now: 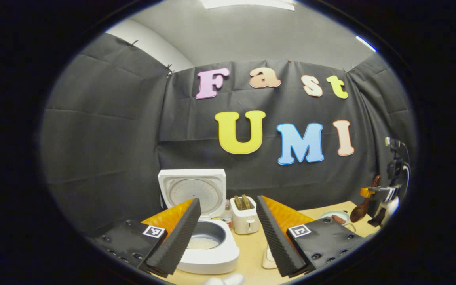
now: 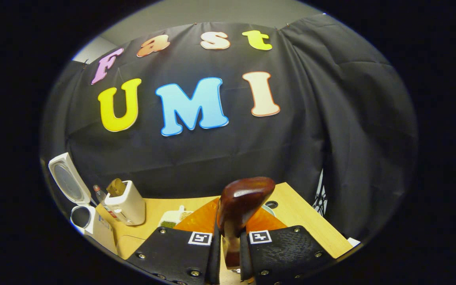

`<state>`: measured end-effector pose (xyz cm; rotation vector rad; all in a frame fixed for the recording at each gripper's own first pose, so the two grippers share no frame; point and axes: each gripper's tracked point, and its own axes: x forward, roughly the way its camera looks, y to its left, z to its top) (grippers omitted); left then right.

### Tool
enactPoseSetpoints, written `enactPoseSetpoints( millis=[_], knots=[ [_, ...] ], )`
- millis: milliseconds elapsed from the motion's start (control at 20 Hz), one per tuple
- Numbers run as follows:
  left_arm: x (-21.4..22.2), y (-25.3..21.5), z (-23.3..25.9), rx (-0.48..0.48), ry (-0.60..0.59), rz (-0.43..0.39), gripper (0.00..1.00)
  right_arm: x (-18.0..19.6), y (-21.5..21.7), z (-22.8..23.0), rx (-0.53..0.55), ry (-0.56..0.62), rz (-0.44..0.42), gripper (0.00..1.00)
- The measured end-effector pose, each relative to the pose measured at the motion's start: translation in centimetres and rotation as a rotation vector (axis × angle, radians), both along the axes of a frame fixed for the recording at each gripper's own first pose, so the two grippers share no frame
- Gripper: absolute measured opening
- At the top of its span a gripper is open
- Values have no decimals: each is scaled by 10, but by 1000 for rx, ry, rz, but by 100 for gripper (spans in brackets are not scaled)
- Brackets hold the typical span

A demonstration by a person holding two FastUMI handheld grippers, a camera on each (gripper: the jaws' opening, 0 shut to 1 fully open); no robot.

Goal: Close the left gripper, press the button to open the rice cooker; take a wooden spoon from the chopstick holder with the right hand, scoop a spoonful of rice and pour it into the rice cooker, then put the wooden spoon back into the chopstick holder.

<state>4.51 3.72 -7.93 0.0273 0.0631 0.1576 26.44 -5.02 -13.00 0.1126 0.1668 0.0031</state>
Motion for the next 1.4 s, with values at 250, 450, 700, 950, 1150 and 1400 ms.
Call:
enactPoseSetpoints(
  millis=[250, 450, 700, 950, 1150, 1400],
  knots=[
    [-5, 28, -3, -1, -2, 11, 95, -14, 87, 31, -55, -36, 106, 20],
    [-10, 48, -9, -27, 9, 20, 95, -15, 144, 12, -73, -17, 174, 20],
    [-16, 65, -12, 9, 10, 20, 94, -18, 187, -46, -134, 60, 231, 20],
    [-20, 75, -21, 6, 24, 20, 94, -15, 196, -97, -250, 98, 226, 20],
    [-20, 81, -30, 20, 38, 24, 100, -9, 200, -133, -436, 97, 234, 20],
    [-21, 90, -40, 28, 55, 33, 94, -8, 211, -168, -702, 95, 276, 20]
  ],
)
